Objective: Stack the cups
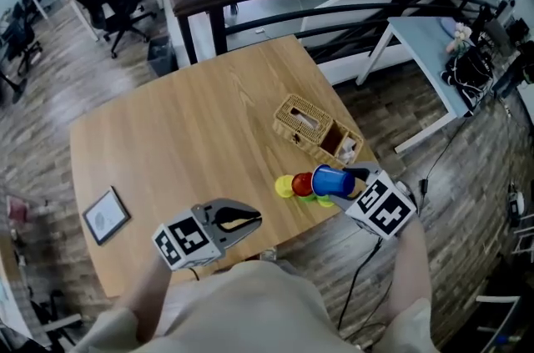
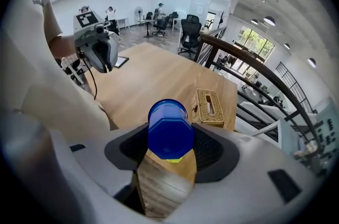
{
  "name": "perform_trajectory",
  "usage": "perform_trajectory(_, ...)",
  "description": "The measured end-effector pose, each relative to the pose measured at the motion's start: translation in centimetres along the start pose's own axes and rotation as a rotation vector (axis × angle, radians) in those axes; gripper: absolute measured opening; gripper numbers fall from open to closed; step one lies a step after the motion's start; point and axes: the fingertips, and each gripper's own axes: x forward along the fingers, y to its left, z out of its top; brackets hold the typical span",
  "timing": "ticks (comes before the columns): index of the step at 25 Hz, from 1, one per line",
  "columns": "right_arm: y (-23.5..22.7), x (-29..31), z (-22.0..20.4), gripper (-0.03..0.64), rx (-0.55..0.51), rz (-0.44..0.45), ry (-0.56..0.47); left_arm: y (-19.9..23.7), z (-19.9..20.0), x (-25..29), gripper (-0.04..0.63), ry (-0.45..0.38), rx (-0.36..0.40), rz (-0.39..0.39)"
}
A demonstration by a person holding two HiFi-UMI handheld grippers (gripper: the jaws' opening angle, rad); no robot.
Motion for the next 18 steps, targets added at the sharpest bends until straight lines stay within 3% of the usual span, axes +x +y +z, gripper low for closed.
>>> perform_trajectory(9,-1.5,4.1,-3.6,0.261,-0.066,0.011,0.22,1.0,-1.8,1.0,0.038,0.013,-0.027,0.032)
perform_trajectory(18,-2.5,7.7,-4.9,0.261,-0.146,-0.003,0.349,2.1,-2.9,1.6,0.038,0.025,-0.065,0.039)
